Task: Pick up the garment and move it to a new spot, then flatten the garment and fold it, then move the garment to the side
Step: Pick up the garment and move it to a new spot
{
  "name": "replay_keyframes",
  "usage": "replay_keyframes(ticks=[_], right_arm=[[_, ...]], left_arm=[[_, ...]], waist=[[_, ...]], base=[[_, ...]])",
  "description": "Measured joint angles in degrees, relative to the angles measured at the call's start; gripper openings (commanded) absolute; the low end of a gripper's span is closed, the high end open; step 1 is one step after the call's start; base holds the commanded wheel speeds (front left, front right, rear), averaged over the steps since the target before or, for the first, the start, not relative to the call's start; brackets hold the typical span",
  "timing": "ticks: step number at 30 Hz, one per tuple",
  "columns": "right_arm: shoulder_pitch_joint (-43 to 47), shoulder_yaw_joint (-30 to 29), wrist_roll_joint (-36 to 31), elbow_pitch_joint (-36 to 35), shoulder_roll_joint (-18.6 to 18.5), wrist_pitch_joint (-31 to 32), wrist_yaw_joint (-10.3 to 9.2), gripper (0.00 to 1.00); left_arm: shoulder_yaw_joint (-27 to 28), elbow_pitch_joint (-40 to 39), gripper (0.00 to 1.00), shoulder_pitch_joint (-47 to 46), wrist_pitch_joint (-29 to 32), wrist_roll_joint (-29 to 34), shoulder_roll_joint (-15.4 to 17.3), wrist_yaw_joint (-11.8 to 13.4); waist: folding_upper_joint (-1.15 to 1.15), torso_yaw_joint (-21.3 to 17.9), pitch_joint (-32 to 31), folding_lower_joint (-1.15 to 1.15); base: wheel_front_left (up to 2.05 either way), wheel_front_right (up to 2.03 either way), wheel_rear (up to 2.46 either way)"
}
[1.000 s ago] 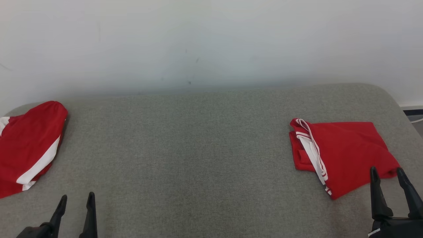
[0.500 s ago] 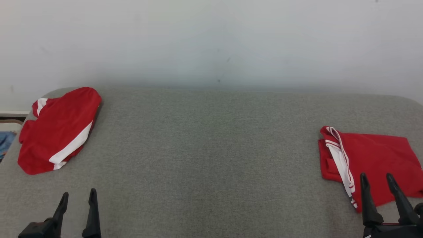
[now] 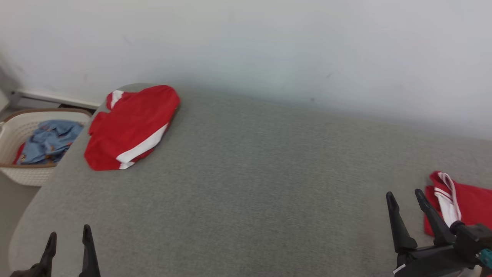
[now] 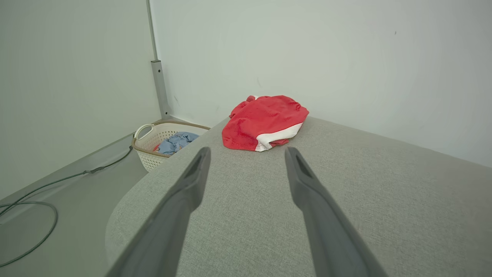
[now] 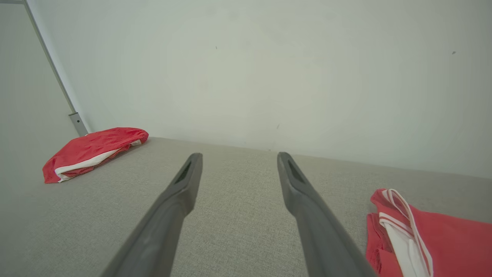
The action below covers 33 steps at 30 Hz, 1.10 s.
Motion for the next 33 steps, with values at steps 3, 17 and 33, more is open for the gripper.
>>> replay_keyframes(ticks=[3,17,33], right_arm=[[-1.15,0.94,-0.79,0.16,-0.03,0.57,0.37,1.00],[-10.63,4.92,-2.87,4.91,0.02,3.46,3.15,1.00],[-10.49,4.80,-3.52,4.33,-1.85,5.02,3.54,1.00]], left_arm=[[1.16,-0.80,1.00,0.48,0.27,0.32,-0.60,0.00],[5.08,-4.26,1.00,1.59,0.53,2.02,-2.33,0.00],[1.27,5.84,1.00,-23.60,10.43,-4.70,4.50,-10.51]], waist=[[0.00,2.50,0.11,-0.01],[0.00,9.49,2.47,-0.01],[0.00,8.42,5.21,0.00]], base=[[0.00,0.00,0.00],[0.00,0.00,0.00],[0.00,0.00,0.00]])
